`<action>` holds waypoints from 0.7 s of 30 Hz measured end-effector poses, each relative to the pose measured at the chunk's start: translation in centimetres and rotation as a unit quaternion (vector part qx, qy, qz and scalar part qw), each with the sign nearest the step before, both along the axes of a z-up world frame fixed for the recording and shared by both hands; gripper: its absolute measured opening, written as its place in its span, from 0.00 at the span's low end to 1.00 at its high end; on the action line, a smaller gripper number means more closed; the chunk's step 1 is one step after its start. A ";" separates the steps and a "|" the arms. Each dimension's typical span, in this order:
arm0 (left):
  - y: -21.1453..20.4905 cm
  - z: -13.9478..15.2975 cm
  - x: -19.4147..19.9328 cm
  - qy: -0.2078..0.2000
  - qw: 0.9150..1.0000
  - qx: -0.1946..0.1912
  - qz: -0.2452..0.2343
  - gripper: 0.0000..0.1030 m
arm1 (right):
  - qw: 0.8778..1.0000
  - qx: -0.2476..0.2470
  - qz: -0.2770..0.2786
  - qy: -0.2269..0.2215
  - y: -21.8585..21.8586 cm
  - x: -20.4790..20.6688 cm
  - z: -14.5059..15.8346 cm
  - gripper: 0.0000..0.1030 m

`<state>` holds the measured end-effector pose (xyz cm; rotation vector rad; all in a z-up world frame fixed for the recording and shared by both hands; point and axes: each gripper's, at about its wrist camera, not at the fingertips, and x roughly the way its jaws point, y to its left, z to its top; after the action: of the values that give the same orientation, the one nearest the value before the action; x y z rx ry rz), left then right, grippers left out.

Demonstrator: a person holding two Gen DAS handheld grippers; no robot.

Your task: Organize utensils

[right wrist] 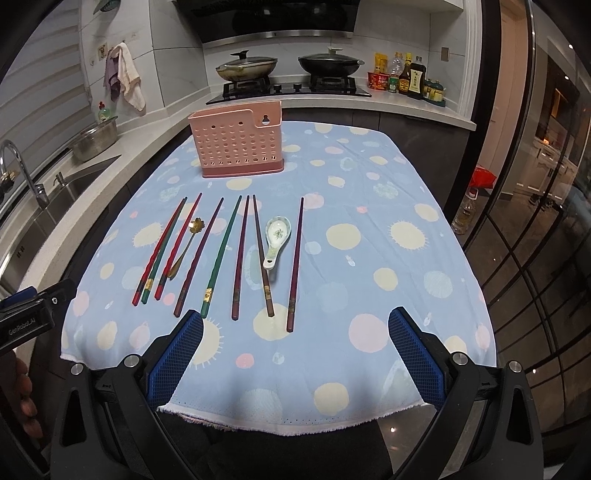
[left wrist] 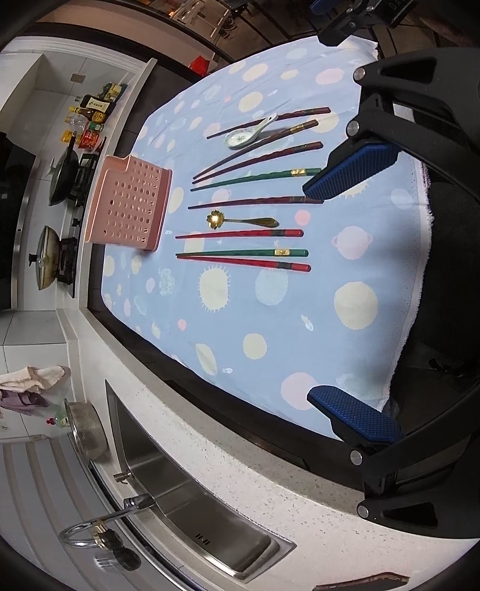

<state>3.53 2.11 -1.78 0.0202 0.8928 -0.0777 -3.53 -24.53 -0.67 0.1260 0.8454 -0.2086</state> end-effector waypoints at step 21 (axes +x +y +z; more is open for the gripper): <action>-0.5 -8.4 8.7 0.082 0.996 0.010 -0.011 0.82 | 0.999 0.009 -0.033 0.037 -2.5 7.2 -3.7 0.93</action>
<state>12.21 1.64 -10.21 0.0426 1.0582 -0.0915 3.68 -27.01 -4.32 0.1643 0.9169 -0.2685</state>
